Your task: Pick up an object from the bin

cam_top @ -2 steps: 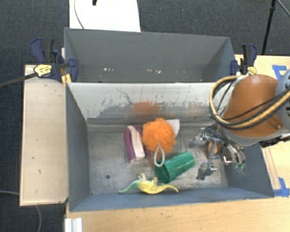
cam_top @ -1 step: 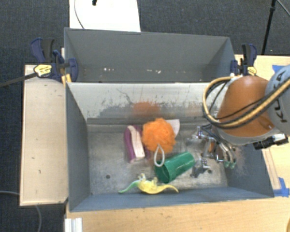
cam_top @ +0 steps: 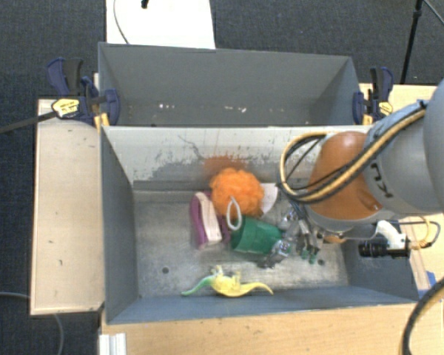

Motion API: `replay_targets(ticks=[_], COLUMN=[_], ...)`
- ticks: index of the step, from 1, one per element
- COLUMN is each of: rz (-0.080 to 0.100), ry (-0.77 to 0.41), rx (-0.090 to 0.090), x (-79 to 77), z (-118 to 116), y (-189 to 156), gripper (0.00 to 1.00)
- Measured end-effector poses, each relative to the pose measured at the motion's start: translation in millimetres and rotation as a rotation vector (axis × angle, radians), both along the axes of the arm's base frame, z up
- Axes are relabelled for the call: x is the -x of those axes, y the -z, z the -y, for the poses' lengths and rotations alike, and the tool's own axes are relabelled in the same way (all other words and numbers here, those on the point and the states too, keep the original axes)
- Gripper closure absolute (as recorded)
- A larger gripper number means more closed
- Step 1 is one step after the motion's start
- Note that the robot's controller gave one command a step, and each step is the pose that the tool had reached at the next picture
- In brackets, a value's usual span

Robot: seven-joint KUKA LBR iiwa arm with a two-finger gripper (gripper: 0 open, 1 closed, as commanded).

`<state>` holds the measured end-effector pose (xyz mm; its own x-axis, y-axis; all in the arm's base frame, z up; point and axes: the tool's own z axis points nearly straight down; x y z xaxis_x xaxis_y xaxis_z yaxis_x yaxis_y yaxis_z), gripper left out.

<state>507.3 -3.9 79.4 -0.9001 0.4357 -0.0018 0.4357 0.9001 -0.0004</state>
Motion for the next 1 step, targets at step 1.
replay_targets(ticks=[1], rz=[0.000], ry=[-0.001], rx=[0.000], x=[0.0], z=[0.0], y=[0.0], gripper=[1.00])
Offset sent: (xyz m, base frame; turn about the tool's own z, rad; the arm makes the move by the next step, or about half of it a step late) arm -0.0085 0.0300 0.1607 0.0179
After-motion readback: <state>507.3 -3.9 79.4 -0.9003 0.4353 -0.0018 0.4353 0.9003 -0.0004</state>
